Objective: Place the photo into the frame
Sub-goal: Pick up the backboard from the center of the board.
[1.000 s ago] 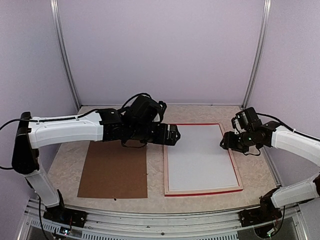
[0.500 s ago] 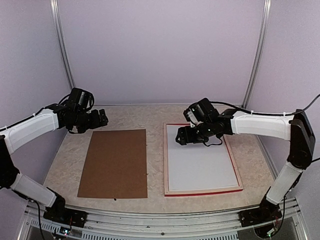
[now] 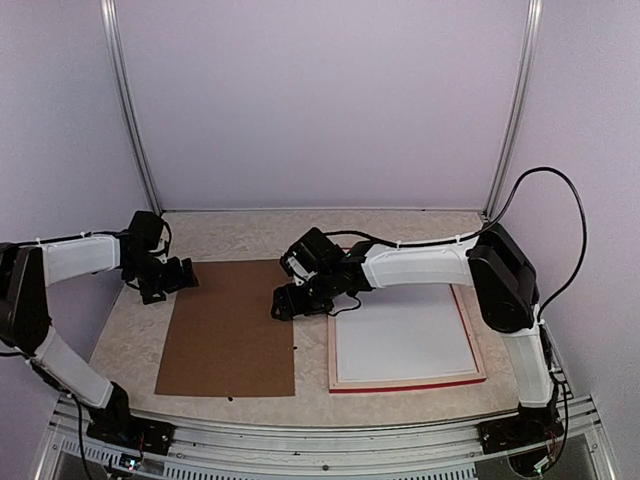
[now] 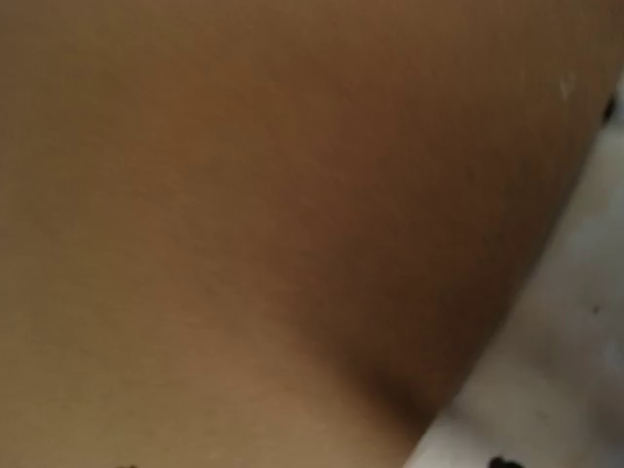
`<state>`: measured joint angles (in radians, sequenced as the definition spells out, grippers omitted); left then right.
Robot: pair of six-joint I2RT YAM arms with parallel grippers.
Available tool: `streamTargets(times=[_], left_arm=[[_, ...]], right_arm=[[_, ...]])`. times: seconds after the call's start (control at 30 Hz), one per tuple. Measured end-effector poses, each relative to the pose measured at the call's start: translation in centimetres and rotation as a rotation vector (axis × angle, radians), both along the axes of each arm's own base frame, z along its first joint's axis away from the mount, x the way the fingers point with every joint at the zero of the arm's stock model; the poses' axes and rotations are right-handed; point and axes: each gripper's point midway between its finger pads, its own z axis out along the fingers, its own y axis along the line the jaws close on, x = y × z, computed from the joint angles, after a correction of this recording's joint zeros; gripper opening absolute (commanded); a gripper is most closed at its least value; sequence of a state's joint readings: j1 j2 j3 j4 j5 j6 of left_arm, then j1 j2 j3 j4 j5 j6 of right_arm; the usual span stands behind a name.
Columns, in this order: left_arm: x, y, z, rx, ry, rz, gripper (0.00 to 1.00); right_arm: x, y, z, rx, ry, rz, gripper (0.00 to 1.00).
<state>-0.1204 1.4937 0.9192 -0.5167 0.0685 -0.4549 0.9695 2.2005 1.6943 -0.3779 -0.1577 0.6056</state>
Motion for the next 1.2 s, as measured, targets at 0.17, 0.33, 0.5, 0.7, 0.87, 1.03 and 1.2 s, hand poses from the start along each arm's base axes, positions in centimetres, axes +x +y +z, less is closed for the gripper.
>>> streamTargets(times=[0.17, 0.33, 0.5, 0.7, 0.87, 1.03, 1.2], left_arm=[[-0.8, 0.8, -1.7, -0.023, 0.054, -0.001, 0.99], [-1.6, 0.9, -3.3, -0.041, 0.101, -0.014, 0.98], [-2.0, 1.0, -4.6, -0.071, 0.135, -0.024, 0.97], [-1.7, 0.7, -4.8, -0.097, 0.129, -0.045, 0.96], [-1.7, 0.6, -4.7, -0.112, 0.125, -0.051, 0.92], [-1.4, -0.2, -4.6, -0.159, 0.105, -0.072, 0.86], [-1.3, -0.2, -4.6, -0.186, 0.092, -0.075, 0.81]], right_arm=[[-0.4, -0.1, -2.4, -0.023, 0.066, -0.027, 0.77], [-0.5, 0.2, -2.4, -0.008, 0.091, -0.041, 0.76], [-0.5, 0.7, -2.8, 0.009, 0.117, -0.049, 0.76], [-0.4, 1.0, -2.9, 0.022, 0.132, -0.067, 0.76], [-0.4, 1.3, -2.9, 0.039, 0.14, -0.071, 0.75], [-0.3, 1.6, -2.8, 0.054, 0.144, -0.07, 0.75], [-0.3, 1.6, -2.9, 0.053, 0.146, -0.075, 0.75]])
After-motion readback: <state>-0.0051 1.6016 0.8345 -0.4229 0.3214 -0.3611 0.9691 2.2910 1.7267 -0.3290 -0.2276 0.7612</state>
